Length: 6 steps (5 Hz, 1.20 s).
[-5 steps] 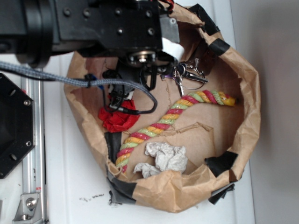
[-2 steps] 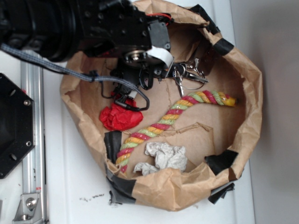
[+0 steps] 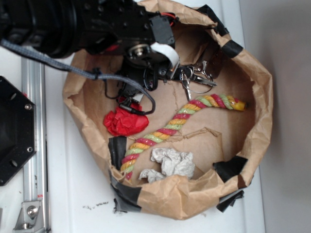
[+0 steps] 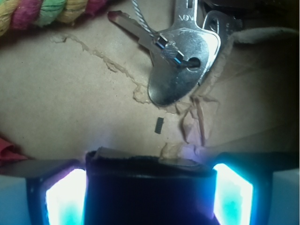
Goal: Grab the black box.
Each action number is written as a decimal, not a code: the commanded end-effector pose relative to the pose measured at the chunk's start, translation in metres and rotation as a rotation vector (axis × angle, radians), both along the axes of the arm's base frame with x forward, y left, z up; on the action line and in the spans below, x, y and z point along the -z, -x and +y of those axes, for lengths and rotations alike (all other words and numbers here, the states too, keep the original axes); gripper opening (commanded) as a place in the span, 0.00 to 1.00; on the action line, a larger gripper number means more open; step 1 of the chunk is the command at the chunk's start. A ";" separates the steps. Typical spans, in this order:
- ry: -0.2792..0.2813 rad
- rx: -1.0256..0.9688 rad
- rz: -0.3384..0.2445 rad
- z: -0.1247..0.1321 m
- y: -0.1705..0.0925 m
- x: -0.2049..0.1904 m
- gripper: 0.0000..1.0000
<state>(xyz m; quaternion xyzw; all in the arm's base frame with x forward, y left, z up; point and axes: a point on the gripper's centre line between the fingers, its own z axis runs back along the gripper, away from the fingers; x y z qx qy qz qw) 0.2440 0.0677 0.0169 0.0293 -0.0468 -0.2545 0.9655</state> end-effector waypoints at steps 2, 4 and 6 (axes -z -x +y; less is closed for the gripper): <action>-0.010 -0.080 -0.044 -0.004 -0.001 -0.039 0.00; 0.157 -0.264 -0.092 -0.058 -0.032 -0.135 0.00; 0.114 -0.301 -0.098 -0.090 -0.048 -0.161 0.00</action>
